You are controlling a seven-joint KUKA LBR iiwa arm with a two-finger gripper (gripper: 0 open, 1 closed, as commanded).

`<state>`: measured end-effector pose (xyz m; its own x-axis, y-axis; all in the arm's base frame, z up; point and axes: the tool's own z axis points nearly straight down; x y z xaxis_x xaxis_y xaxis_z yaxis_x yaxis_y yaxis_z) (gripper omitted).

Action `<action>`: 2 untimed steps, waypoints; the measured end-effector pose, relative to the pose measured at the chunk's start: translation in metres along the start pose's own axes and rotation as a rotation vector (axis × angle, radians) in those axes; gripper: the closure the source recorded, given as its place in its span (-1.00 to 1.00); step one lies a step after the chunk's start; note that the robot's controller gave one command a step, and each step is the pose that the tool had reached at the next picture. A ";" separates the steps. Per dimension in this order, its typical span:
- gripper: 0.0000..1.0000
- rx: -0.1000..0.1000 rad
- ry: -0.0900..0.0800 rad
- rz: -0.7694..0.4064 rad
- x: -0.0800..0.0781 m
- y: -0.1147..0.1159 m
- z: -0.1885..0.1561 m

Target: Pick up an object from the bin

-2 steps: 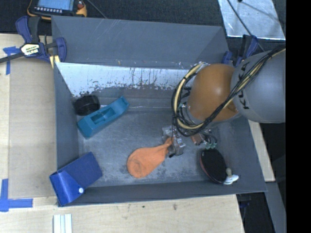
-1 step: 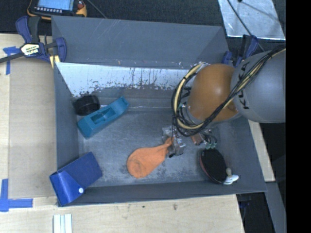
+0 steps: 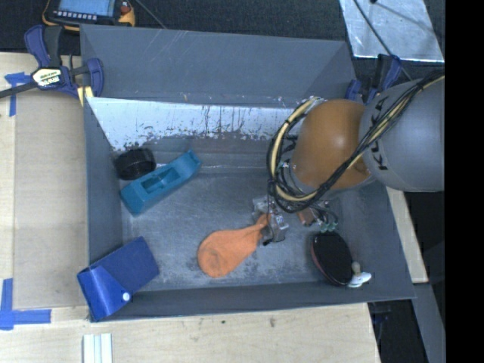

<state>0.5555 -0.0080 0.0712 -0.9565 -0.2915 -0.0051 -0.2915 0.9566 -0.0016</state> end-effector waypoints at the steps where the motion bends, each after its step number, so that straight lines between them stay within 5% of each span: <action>1: 1.00 0.000 0.000 0.000 0.000 0.000 0.000; 2: 1.00 0.000 0.000 0.000 0.000 0.000 0.000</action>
Offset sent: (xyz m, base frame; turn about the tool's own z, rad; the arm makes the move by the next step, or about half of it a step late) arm 0.0000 0.0000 0.0000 0.0000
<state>0.5555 -0.0080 0.0712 -0.9565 -0.2916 -0.0051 -0.2916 0.9565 -0.0016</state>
